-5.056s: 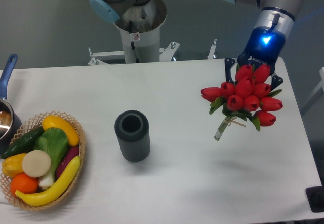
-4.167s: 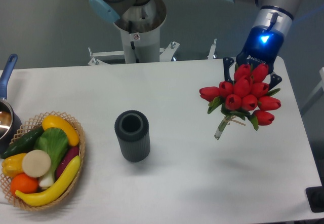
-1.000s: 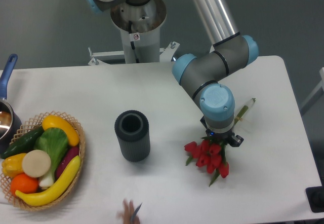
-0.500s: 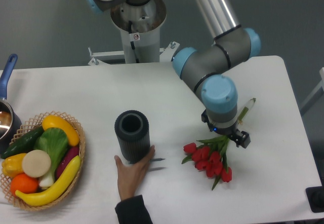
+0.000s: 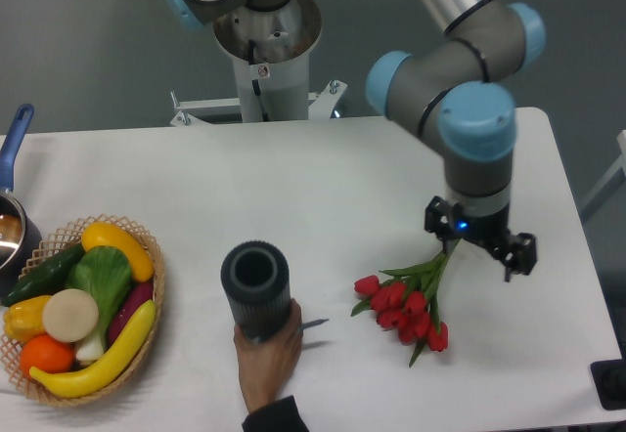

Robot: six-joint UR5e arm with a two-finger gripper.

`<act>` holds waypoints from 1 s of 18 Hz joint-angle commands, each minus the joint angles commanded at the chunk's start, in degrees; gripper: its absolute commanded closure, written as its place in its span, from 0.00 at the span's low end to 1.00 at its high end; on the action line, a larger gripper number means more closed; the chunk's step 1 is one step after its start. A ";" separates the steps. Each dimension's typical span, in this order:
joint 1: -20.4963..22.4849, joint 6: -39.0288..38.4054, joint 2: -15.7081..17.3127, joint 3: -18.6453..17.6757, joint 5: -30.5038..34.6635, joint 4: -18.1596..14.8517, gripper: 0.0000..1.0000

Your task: Place the flowers on the table

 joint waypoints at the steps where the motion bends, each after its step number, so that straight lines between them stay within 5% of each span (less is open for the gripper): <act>1: 1.15 0.35 0.53 0.00 -1.33 -0.09 0.00; 8: 6.95 13.78 5.36 -1.66 -3.89 -7.29 0.00; 18: 11.53 28.56 9.59 -4.92 -3.89 -10.02 0.00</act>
